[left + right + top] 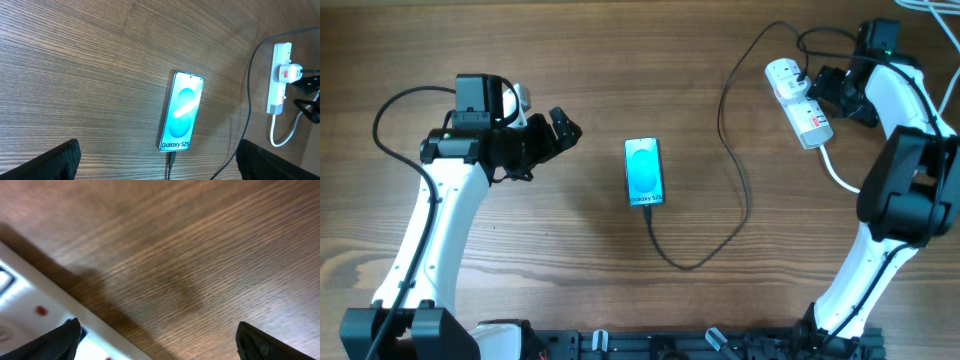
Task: Plug charger to phone and switch on socket
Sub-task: 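Move the right gripper to the switch on the white power strip, then press the socket switch beside the charger adapter down with the right gripper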
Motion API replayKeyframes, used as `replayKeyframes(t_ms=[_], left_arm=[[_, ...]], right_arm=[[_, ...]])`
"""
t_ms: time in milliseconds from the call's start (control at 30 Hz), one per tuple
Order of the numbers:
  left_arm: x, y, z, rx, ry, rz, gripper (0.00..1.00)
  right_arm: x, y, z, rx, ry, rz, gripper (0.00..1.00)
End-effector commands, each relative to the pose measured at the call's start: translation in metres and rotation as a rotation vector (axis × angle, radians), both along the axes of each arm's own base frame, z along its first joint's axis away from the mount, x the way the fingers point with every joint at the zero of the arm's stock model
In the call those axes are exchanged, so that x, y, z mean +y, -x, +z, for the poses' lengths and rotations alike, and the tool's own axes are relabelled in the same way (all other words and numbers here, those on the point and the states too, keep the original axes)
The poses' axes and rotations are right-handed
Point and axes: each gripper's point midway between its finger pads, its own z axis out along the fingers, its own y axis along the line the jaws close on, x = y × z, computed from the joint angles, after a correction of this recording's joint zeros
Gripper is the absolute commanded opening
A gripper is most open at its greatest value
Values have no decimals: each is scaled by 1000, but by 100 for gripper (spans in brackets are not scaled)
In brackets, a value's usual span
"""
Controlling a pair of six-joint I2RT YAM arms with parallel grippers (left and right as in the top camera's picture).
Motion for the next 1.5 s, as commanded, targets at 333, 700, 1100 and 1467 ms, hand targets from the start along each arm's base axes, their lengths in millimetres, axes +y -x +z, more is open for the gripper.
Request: replayKeyframes(t_ms=[333,700,1100,1467], left_arm=[[3,-1,2,-18,-16,-8,100],[3,-1,2,-18,-16,-8,100],[3,-1,2,-18,-16,-8,100],[3,-1,2,-18,-16,-8,100]], right_arm=[[10,4,-19,22,-58,16,100],[10,4,-19,21,-58,17,100],[28,8,-21,37,-151,64,100],[29,12,-22,53,-156,66,100]])
